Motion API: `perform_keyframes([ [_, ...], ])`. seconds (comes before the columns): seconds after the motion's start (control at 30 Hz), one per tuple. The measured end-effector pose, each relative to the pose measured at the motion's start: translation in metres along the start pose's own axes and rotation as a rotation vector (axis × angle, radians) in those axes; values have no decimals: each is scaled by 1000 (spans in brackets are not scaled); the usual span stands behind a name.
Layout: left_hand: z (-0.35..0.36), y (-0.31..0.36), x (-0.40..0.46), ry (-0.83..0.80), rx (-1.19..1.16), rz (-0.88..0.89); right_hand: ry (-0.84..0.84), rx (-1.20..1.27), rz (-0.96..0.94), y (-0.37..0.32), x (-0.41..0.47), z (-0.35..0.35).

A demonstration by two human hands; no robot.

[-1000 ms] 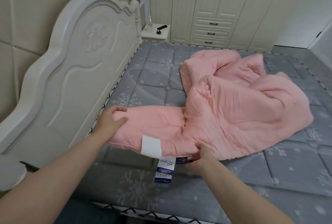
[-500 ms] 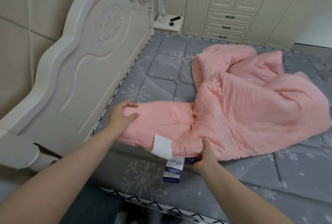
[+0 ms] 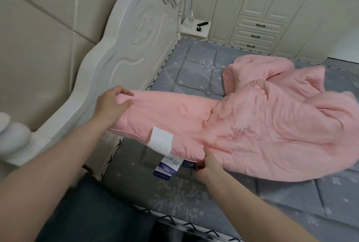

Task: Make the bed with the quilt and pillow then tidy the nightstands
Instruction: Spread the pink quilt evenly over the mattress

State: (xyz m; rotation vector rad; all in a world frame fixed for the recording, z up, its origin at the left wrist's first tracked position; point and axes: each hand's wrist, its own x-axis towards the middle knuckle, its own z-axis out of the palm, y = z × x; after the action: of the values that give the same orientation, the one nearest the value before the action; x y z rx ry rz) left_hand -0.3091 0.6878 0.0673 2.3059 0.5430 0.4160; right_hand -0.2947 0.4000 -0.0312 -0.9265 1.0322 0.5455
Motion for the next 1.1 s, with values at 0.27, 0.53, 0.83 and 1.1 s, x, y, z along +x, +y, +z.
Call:
perform_keyframes([
  [0.27,-55,-70,14,140,268,84,-144,-124,141,117,-5,91],
  [0.53,12,-143,4,-52,434,47,17,-219,134,136,88,67],
  [0.83,86,-246,5,-78,627,7,84,-170,111,167,162,68],
  [1.1,172,-325,-58,-551,669,-498,237,-543,400,195,216,29],
])
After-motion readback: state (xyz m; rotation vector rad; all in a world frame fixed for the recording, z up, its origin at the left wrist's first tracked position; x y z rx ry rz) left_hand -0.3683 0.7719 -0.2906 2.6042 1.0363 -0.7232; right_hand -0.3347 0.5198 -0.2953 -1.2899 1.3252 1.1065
